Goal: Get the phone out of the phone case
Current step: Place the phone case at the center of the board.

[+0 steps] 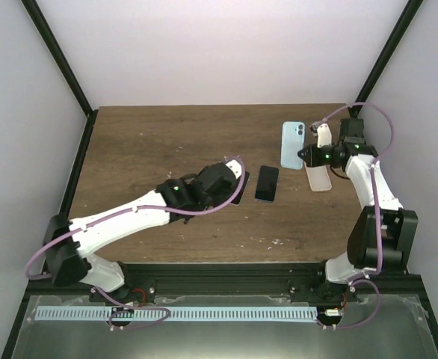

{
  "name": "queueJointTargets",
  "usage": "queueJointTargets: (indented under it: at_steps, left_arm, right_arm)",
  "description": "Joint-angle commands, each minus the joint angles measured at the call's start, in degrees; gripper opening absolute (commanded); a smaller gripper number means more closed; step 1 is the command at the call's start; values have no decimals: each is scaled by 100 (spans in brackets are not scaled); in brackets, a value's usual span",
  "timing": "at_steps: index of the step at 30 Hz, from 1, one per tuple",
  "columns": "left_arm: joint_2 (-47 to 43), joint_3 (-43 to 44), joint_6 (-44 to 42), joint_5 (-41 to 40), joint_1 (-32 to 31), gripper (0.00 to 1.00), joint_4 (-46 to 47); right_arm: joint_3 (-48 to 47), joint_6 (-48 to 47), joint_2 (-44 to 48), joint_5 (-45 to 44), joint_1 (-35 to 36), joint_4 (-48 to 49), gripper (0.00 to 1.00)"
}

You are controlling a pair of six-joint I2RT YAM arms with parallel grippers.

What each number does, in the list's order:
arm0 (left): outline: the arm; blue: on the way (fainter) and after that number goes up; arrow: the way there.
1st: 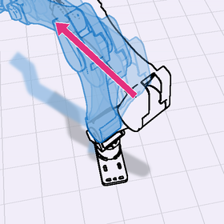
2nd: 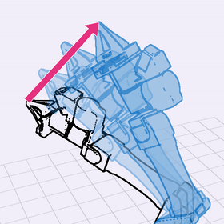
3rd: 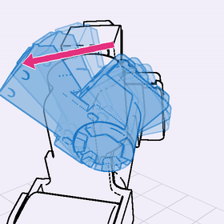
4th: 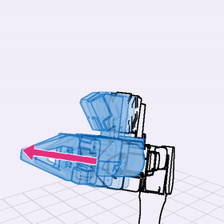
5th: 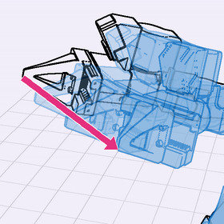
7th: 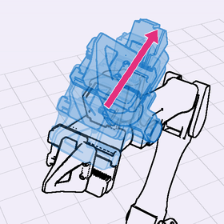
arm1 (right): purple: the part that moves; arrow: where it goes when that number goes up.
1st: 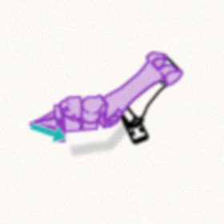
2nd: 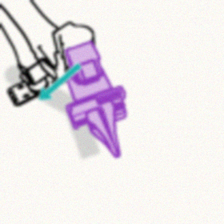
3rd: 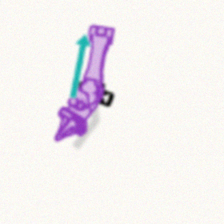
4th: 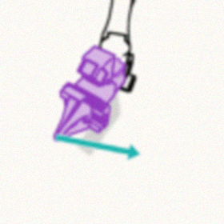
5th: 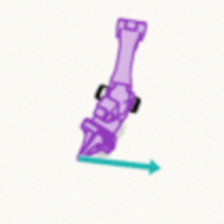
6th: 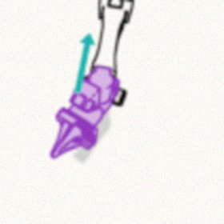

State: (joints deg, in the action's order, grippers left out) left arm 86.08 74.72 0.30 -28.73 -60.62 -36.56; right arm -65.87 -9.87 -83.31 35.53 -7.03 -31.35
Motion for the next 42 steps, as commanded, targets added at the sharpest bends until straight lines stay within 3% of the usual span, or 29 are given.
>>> queueJointTargets:
  at_steps: [1,5,12,42]
  left_arm:
    - [-584,-724,-574,180,54,62,104]
    - [-1002,-1383,-497,70,180,67,586]
    - [-1023,-1395,-432,61,349,66,594]
    - [-1105,-1522,-522,-18,350,66,659]
  right_arm:
    - [-615,-930,-505,-806,-80,-1764,1]
    - [-1020,-1155,-960,-961,-84,-2471,1]
    - [-1628,-1483,-1973,-670,-155,-3732,1]
    - [-2226,-1062,-3421,-419,-475,-3212,1]
